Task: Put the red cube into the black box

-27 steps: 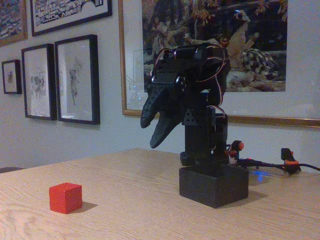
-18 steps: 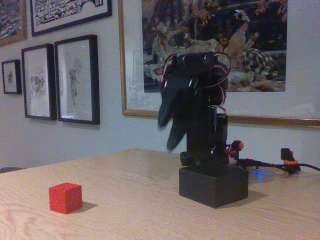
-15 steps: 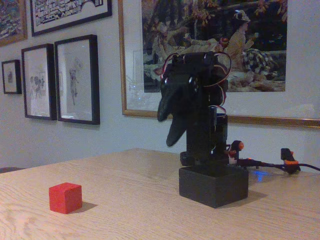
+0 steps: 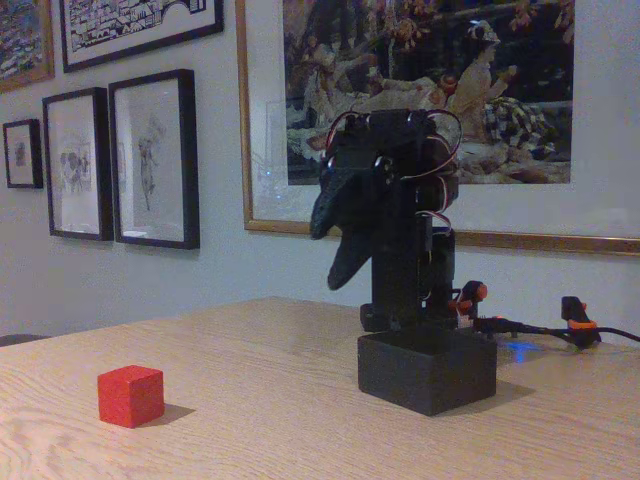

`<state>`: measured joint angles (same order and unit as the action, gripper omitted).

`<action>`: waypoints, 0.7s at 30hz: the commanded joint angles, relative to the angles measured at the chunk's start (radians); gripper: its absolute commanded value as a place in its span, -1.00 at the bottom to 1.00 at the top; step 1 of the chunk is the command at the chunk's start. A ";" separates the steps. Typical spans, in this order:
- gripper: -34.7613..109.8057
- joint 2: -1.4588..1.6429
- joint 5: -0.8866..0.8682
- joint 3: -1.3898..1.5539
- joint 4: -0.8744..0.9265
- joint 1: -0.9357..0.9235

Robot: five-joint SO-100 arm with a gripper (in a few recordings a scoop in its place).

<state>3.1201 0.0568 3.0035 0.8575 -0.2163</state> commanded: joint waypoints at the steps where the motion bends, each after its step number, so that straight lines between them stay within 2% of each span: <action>1: -0.18 0.034 0.008 0.002 0.028 0.009; 5: -0.16 -0.087 0.052 -0.080 0.032 0.003; 11: -0.12 -0.589 0.101 -0.453 0.041 0.077; 15: -0.15 -1.000 0.107 -0.795 0.129 0.160; 21: -0.12 -1.261 -0.084 -0.959 0.149 0.213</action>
<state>1.9251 0.0506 2.1200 0.9971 -0.0169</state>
